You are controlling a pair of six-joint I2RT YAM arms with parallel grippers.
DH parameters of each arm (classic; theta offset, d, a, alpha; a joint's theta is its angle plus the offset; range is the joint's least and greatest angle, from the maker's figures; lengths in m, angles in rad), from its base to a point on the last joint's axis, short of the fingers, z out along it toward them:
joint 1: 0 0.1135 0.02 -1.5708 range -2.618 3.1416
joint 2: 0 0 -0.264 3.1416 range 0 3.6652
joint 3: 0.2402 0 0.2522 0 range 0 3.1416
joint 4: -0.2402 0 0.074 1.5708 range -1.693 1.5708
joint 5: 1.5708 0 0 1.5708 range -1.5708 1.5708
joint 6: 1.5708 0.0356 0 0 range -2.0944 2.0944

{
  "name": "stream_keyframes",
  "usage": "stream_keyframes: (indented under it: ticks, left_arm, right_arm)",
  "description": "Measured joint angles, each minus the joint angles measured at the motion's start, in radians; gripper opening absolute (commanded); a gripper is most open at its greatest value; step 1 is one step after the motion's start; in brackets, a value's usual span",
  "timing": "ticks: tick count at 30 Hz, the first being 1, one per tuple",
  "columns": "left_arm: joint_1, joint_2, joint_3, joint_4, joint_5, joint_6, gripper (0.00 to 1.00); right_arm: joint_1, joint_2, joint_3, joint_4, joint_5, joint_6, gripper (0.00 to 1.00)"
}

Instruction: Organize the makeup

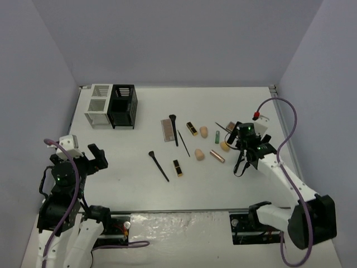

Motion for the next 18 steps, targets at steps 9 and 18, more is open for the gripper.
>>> stream_keyframes:
  ticks: [9, 18]
  left_arm:
    - [-0.010, -0.010, -0.009, 0.000, 0.003, 0.000, 0.97]
    - [-0.013, -0.015, -0.010, 0.000, 0.002, 0.000, 0.97]
  right_arm:
    - [-0.081, 0.178, -0.080, 0.044, -0.087, 0.023, 0.68]
    - [-0.081, 0.312, -0.106, 0.162, -0.134, 0.025, 0.37]
